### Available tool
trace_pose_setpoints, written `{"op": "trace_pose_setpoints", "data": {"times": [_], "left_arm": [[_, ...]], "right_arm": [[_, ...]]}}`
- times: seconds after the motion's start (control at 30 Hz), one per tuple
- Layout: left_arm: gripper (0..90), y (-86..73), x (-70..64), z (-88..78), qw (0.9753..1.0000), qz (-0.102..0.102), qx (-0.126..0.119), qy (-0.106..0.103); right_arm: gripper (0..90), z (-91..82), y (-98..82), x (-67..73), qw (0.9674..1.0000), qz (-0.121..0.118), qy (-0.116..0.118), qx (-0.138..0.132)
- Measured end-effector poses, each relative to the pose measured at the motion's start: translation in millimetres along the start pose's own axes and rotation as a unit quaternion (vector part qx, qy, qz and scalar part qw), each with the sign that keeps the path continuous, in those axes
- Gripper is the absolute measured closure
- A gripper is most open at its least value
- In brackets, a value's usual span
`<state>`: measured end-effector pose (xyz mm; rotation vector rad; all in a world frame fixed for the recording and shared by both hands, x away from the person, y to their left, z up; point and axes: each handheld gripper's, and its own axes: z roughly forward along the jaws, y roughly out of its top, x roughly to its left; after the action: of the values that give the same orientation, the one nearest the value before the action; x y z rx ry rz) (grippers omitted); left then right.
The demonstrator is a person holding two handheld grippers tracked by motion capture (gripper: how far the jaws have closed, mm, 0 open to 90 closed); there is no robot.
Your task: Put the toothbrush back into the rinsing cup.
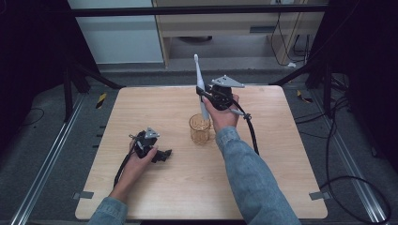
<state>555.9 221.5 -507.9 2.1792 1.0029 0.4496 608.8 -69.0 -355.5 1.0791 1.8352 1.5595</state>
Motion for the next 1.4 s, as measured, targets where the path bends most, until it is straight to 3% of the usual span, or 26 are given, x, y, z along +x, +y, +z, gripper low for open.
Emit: {"op": "trace_pose_setpoints", "data": {"times": [0.7, 1.4], "left_arm": [[0.0, 0.1, 0.3, 0.0, 1.0, 0.001, 0.001, -0.001], [0.0, 0.1, 0.3, 0.0, 1.0, 0.001, 0.0, -0.001]], "right_arm": [[66.7, 7.4, -12.9, 4.8, 1.0, -0.007, 0.004, 0.003], [66.6, 10.1, -35.4, 11.8, 0.9991, -0.014, 0.014, 0.037]]}}
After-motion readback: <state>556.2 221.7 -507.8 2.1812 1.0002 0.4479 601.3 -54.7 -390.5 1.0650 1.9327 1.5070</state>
